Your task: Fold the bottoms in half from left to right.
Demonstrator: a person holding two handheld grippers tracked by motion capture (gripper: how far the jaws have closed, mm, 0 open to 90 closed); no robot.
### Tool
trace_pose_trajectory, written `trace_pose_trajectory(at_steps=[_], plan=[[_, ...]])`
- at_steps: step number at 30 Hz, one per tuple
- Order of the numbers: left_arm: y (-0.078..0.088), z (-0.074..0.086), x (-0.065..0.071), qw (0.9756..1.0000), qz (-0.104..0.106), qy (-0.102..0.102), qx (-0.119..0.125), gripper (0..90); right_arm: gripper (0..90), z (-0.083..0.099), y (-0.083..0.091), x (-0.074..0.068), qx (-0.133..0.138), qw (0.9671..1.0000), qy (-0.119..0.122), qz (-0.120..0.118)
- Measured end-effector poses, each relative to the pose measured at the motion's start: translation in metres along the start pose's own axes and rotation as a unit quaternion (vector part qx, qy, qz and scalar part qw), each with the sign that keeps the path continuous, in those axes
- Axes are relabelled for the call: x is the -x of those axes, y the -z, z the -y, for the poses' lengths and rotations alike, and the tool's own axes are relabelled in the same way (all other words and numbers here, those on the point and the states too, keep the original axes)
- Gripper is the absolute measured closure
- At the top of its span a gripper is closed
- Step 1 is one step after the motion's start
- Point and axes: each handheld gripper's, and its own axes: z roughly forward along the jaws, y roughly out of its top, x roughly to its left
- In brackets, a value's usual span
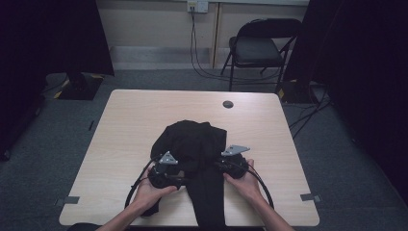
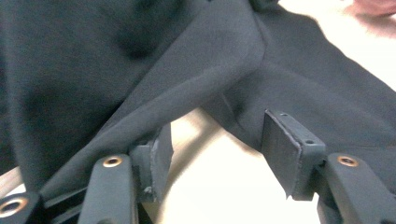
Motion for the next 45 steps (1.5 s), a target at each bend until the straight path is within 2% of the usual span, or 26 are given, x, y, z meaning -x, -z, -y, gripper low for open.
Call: trace_pose_trajectory(at_steps=[3,5,6,8,9,11,12,14,17,20,23,26,31,34,38,40,42,43,45], plan=[[-0.008,-0.004,0.004,0.9999,0.013,-0.001,0.009,42.8,75.0,0.0,0.0,0.0,0.001,1.0,-0.001,0.001],[-0.01,-0.005,0.007,0.9998,0.008,-0.013,0.008,46.3,74.9,0.0,0.0,0.0,0.001,1.0,0.0,0.001],[-0.012,-0.006,0.01,0.9995,0.007,-0.029,0.007,51.3,74.9,0.0,0.0,0.0,0.002,1.0,-0.001,0.0],[-0.014,-0.007,0.013,0.9989,-0.002,-0.046,0.006,65.5,74.9,0.001,0.0,0.0,0.002,1.0,-0.001,0.0],[-0.014,-0.007,0.014,0.9987,-0.001,-0.05,0.004,74.7,74.9,0.001,0.0,0.0,0.003,1.0,-0.001,0.0],[-0.013,-0.007,0.014,0.9987,0.003,-0.05,0.003,87.3,74.9,0.001,0.0,0.0,0.004,1.0,0.0,0.001],[-0.012,-0.007,0.014,0.9985,0.0,-0.054,-0.001,89.0,75.0,0.001,0.0,0.0,0.003,1.0,0.001,0.001],[-0.01,-0.008,0.012,0.9988,0.002,-0.05,0.0,89.5,75.0,0.0,0.0,0.0,0.003,1.0,0.001,0.0],[-0.001,-0.008,0.009,0.9994,0.005,-0.032,0.015,89.5,75.2,0.0,0.0,0.001,0.003,1.0,0.003,0.0],[0.007,-0.009,0.007,0.9992,0.001,-0.036,0.019,89.7,75.5,0.0,-0.001,0.002,0.005,1.0,0.003,0.0],[0.013,-0.005,0.002,0.9995,-0.002,-0.026,0.018,90.0,75.9,0.0,-0.001,0.003,0.003,0.9999,0.006,0.009],[0.019,-0.003,-0.002,0.9996,-0.009,-0.025,0.014,90.0,75.9,0.0,0.0,0.008,0.002,0.9999,-0.001,0.014],[0.028,0.004,-0.001,0.9992,-0.016,-0.037,-0.008,90.0,75.9,0.001,0.002,0.014,0.0,0.9997,0.0,0.024],[0.032,0.013,-0.002,0.9984,-0.021,-0.041,-0.031,90.0,74.3,0.001,0.003,0.019,-0.003,0.9994,0.002,0.035],[0.037,0.02,-0.001,0.9978,-0.021,-0.039,-0.049,90.0,72.6,0.002,0.005,0.031,-0.007,0.999,-0.015,0.042],[0.038,0.022,-0.002,0.997,-0.036,-0.038,-0.056,90.0,72.7,0.003,0.005,0.033,-0.005,0.9988,-0.017,0.045],[0.038,0.021,-0.002,0.9984,-0.025,-0.03,-0.042,89.3,71.3,0.002,0.005,0.031,-0.008,0.9985,-0.009,0.053],[0.039,0.019,0.0,0.9987,-0.021,-0.03,-0.035,85.5,67.7,0.001,0.005,0.03,-0.011,0.9982,-0.008,0.058],[0.044,0.014,0.003,0.9993,-0.013,-0.035,-0.004,76.6,64.2,0.001,0.007,0.028,-0.012,0.998,-0.012,0.06]])
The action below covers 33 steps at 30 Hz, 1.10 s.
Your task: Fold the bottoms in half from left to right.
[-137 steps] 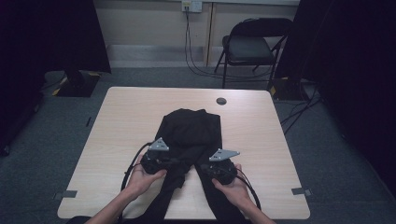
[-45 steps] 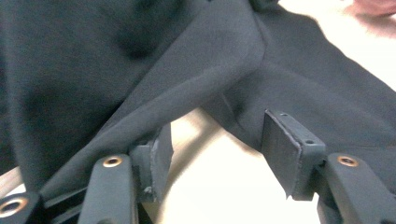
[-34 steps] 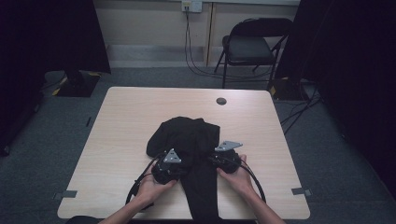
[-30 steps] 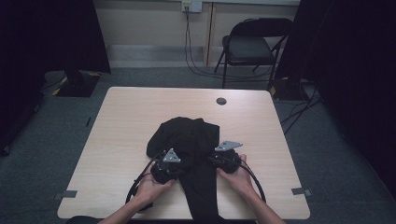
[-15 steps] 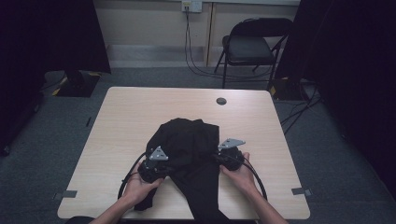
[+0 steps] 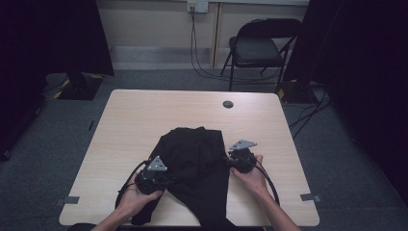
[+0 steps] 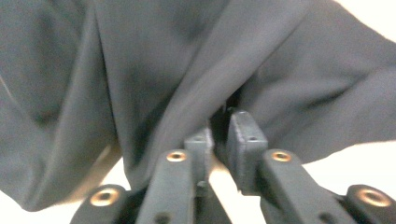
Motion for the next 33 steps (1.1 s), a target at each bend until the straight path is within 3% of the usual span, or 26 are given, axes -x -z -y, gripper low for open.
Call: trace_pose_trajectory(at_steps=[2,4,7,10,12,13,16,18,19,21,25,27,29,30,31,33], plan=[[0.006,-0.006,0.002,0.999,0.011,-0.001,0.044,70.1,61.3,-0.001,0.006,-0.005,0.006,1.0,0.002,-0.005],[0.006,-0.012,0.003,0.9982,0.019,-0.004,0.056,68.9,61.8,-0.003,0.012,-0.012,0.012,0.9997,0.012,-0.019],[-0.012,-0.016,0.002,0.9998,0.01,0.0,0.019,68.1,63.8,-0.005,0.015,-0.026,0.01,0.9976,0.019,-0.065],[-0.034,-0.016,-0.001,0.9996,-0.004,-0.006,-0.026,62.8,61.5,-0.004,0.008,-0.042,-0.003,0.996,0.034,-0.082],[-0.04,-0.017,-0.002,0.9991,-0.024,-0.018,-0.03,63.6,61.4,-0.004,0.0,-0.048,-0.008,0.9954,0.043,-0.085],[-0.042,-0.02,-0.004,0.9982,-0.046,-0.024,-0.03,64.2,62.0,-0.005,-0.002,-0.048,-0.005,0.9952,0.046,-0.086],[-0.046,-0.024,-0.014,0.9979,-0.058,-0.021,-0.022,66.0,63.2,-0.013,-0.014,-0.039,0.003,0.9963,0.039,-0.076],[-0.05,-0.032,-0.028,0.9966,-0.077,-0.019,-0.025,67.3,63.3,-0.021,-0.026,-0.03,0.011,0.9967,0.033,-0.073],[-0.054,-0.037,-0.038,0.9946,-0.1,-0.017,-0.024,67.7,63.2,-0.025,-0.03,-0.026,0.011,0.9973,0.029,-0.066],[-0.06,-0.045,-0.056,0.9932,-0.115,-0.001,-0.017,68.8,63.2,-0.037,-0.044,-0.015,0.011,0.9984,0.017,-0.053],[-0.074,-0.057,-0.085,0.9885,-0.15,0.012,0.017,70.9,63.0,-0.06,-0.068,0.0,0.008,0.9997,0.005,-0.021],[-0.081,-0.063,-0.099,0.9866,-0.159,0.022,0.029,71.9,63.0,-0.069,-0.079,0.006,0.009,1.0,-0.002,0.0],[-0.085,-0.071,-0.111,0.9862,-0.161,0.032,0.025,71.7,60.8,-0.079,-0.088,0.009,0.005,0.9994,0.016,0.03],[-0.085,-0.073,-0.112,0.9859,-0.162,0.035,0.021,69.2,57.0,-0.086,-0.091,0.009,-0.012,0.999,0.015,0.04],[-0.085,-0.073,-0.113,0.9861,-0.159,0.042,0.023,66.5,53.3,-0.088,-0.091,0.01,-0.02,0.9989,0.016,0.04],[-0.081,-0.072,-0.111,0.9888,-0.145,0.03,0.018,61.7,50.0,-0.087,-0.083,0.01,-0.014,0.9996,-0.002,0.023]])
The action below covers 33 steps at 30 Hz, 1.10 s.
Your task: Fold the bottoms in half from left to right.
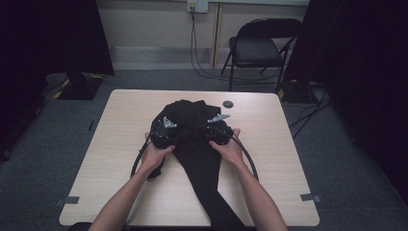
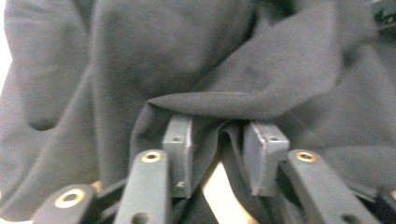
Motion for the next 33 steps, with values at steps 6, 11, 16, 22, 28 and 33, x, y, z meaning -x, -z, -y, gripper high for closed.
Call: trace_pose_trajectory(at_steps=[6,11,16,22,28,33], plan=[[0.048,0.005,0.017,0.9984,0.035,-0.011,0.042,57.1,54.4,0.026,0.042,-0.009,0.035,0.9981,0.007,-0.05],[0.076,0.019,0.052,0.9926,0.111,-0.034,0.035,74.5,62.6,0.055,0.075,-0.024,0.038,0.9962,0.029,-0.072],[0.07,0.039,0.102,0.9833,0.166,-0.072,0.016,68.3,64.2,0.08,0.088,-0.04,0.03,0.9946,0.029,-0.095],[0.052,0.041,0.115,0.981,0.177,-0.079,0.0,47.8,60.4,0.085,0.08,-0.045,0.025,0.9932,0.041,-0.106],[0.051,0.045,0.114,0.9833,0.151,-0.101,0.007,85.0,59.9,0.086,0.077,-0.043,0.028,0.9935,0.041,-0.103],[0.062,0.043,0.106,0.9824,0.16,-0.096,0.007,89.8,60.2,0.087,0.075,-0.042,0.037,0.9933,0.047,-0.099]])
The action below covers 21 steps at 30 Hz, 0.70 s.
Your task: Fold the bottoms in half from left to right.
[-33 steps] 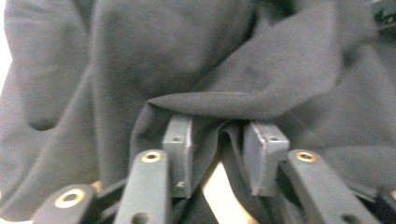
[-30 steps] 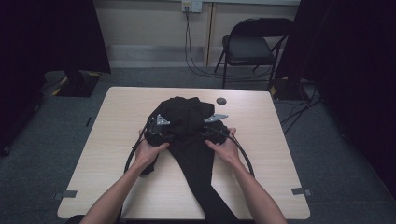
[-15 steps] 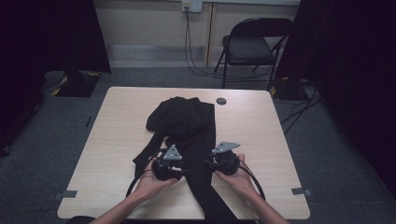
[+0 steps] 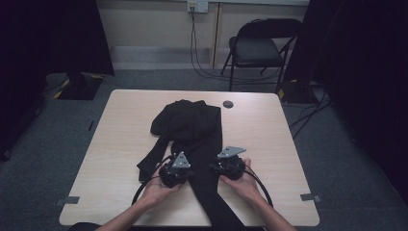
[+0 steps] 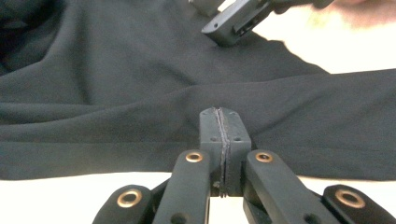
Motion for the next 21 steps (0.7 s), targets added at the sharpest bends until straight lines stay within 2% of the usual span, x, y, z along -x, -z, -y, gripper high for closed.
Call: trace_pose_trajectory(at_steps=[4,8,12,14,16,17,18,19,20,21], plan=[[0.024,0.005,-0.005,0.9999,0.002,0.012,0.008,89.7,60.3,0.0,0.0,0.001,0.0,1.0,-0.001,0.0],[0.042,0.021,-0.011,0.9998,-0.008,0.015,-0.008,89.8,60.2,0.0,0.0,0.001,-0.002,1.0,-0.002,0.001],[0.056,0.039,-0.02,0.9987,-0.021,0.033,-0.033,89.8,59.9,-0.002,0.001,0.004,-0.011,0.9999,-0.003,0.009],[0.059,0.045,-0.026,0.9975,-0.026,0.047,-0.045,89.7,59.8,-0.002,0.003,0.007,-0.017,0.9997,-0.007,0.016],[0.064,0.047,-0.029,0.9973,-0.023,0.059,-0.038,89.2,59.8,-0.001,0.005,0.008,-0.024,0.9994,-0.009,0.025],[0.069,0.048,-0.031,0.9974,-0.022,0.065,-0.022,87.9,59.8,-0.001,0.007,0.009,-0.027,0.9992,-0.008,0.027],[0.073,0.048,-0.033,0.997,-0.029,0.072,-0.007,82.5,59.7,0.0,0.009,0.009,-0.03,0.9991,-0.006,0.03],[0.079,0.047,-0.037,0.9958,-0.031,0.084,0.018,78.4,58.7,0.001,0.01,0.008,-0.033,0.999,-0.006,0.031],[0.079,0.047,-0.037,0.9958,-0.031,0.084,0.018,72.1,55.1,0.002,0.012,0.008,-0.034,0.9988,-0.005,0.034],[0.085,0.046,-0.045,0.9929,-0.059,0.096,0.037,66.0,53.9,0.002,0.013,0.008,-0.034,0.9988,-0.007,0.033]])
